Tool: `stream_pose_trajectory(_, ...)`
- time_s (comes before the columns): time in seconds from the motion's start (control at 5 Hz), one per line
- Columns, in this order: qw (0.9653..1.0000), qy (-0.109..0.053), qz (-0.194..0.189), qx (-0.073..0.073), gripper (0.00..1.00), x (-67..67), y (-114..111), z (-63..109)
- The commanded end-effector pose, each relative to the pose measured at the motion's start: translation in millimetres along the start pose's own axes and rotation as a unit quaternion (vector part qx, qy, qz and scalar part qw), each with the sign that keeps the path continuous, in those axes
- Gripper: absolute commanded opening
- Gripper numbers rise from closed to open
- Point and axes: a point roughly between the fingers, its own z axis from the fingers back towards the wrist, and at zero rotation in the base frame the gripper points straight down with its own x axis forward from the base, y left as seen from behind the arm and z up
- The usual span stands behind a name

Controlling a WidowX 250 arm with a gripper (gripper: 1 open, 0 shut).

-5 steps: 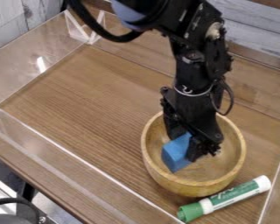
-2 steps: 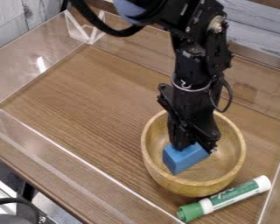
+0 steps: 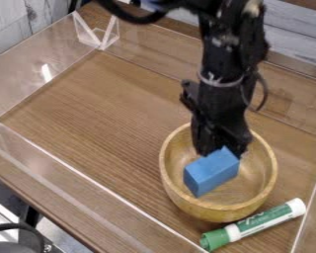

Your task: Remove the blue block from inside the brown bowl and put it on the table

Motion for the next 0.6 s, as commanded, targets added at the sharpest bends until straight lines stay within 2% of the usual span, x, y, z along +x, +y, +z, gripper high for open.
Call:
stream_pose_trajectory(0.0, 0.9993, -0.030, -0.004, 0.022, 0.00, 11.4, 15.0, 41.2)
stream_pose_trajectory(0.2, 0.9991, -0.028, -0.008, 0.031, 0.00, 10.2, 24.7, 62.9)
stream_pose_trajectory(0.4, 0.9986, -0.035, -0.015, 0.037, 1.00, 7.1, 19.0, 50.8)
